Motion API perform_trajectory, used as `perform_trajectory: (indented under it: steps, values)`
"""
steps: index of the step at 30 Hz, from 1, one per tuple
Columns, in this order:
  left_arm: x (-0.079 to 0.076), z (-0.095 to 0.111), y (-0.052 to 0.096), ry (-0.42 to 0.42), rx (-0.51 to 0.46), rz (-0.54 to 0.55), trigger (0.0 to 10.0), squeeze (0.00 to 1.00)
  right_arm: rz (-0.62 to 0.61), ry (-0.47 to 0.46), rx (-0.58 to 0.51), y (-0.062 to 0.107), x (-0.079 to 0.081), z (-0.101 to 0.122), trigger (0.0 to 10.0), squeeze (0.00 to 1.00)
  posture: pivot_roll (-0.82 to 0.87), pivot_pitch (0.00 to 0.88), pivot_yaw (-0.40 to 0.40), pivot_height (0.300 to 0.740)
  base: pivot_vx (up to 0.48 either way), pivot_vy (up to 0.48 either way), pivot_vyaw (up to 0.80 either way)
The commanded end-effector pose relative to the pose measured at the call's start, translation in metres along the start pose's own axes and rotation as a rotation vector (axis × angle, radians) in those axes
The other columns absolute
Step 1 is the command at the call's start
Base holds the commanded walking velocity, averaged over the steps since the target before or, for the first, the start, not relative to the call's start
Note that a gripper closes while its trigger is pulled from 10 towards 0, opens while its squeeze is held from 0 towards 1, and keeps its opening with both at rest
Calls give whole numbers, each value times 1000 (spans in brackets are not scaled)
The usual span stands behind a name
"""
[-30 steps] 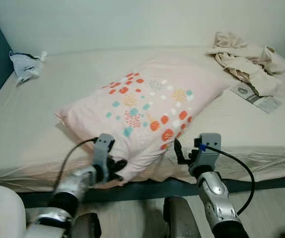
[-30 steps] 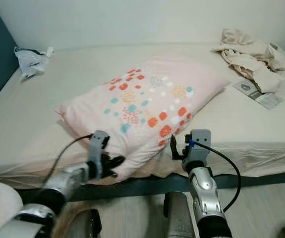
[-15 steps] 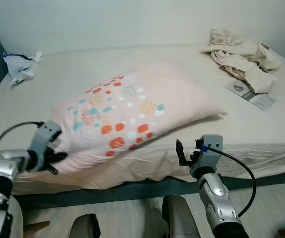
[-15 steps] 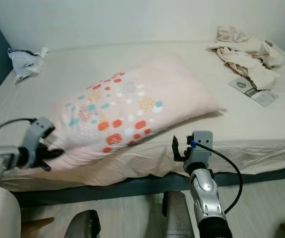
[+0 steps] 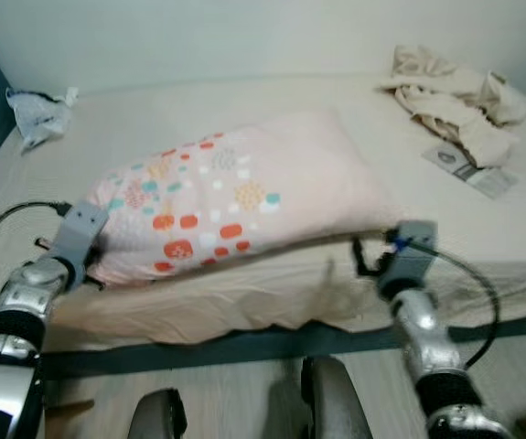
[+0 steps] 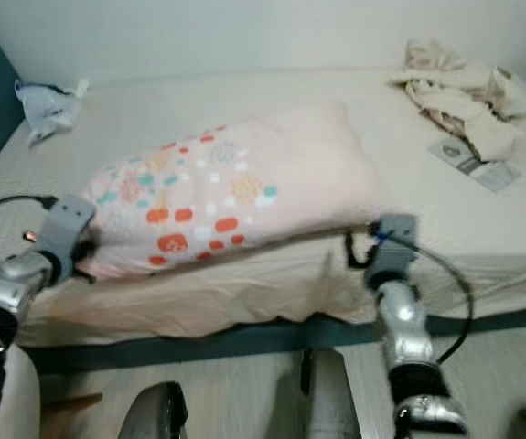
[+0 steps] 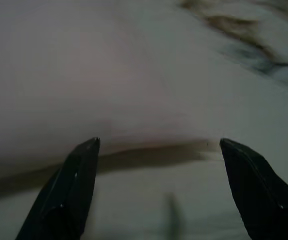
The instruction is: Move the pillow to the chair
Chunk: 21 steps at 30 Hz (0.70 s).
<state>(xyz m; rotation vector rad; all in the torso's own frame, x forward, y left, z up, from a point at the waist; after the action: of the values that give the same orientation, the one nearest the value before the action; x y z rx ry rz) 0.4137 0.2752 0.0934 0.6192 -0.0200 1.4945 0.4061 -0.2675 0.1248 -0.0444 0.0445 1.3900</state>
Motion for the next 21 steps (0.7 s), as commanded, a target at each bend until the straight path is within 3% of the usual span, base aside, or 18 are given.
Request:
perform_trajectory:
  steps: [1, 2, 3, 5, 9, 13, 18, 21]
  values:
    - [-11, -3, -2, 81, -2, -15, 0, 0, -54, -25, 62, -2, -15, -10, 10000, 0, -24, 212, 23, 582, 0, 0, 0]
    - [-22, -2, -3, 128, -9, -47, 0, 0, -78, -44, 78, -6, -26, -7, 10000, 0, -17, 220, 23, 582, 0, 0, 0]
    - [-35, -1, -5, 171, -21, -74, 0, 0, -97, -84, 85, -10, -35, -2, 10000, 1000, -10, 228, 23, 582, 0, 0, 0]
    - [-49, 1, -5, 218, -38, -96, 0, 0, -100, -161, 97, -15, -44, 4, 10000, 1000, 10, 249, 25, 582, 0, 0, 0]
    - [-54, 4, -5, 229, -67, -83, 0, 0, -85, -199, 88, -18, -46, 12, 10000, 1000, 24, 266, 27, 582, 0, 0, 0]
    - [-46, 14, 4, 216, -196, 3, 0, 0, -12, -293, 52, -27, -42, 30, 10000, 1000, 79, 322, 41, 582, 0, 0, 0]
    - [-46, 8, 10, 181, -206, 5, 0, 0, -9, -292, 52, -29, -42, 33, 10000, 1000, 82, 332, 41, 582, 0, 0, 0]
    - [-31, -2, 15, 190, -183, 56, 0, 0, -21, -345, -9, -33, -45, 52, 10000, 1000, 104, 338, 43, 582, 0, 0, 0]
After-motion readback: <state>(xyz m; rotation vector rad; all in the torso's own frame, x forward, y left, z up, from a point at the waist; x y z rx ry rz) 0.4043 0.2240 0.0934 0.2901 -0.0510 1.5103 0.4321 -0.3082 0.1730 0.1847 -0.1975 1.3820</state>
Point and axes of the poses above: a point about 5 cm out from each wrist's last joint towards the gripper, its own y axis pointing back from the gripper into the wrist, its own z axis along the axis of the wrist's last joint, x = y × z, the point moved 6 cm from there along -y, pointing out of the wrist towards the gripper, and after that the axes turned 1 degree about -y, right-handed, at the moved point
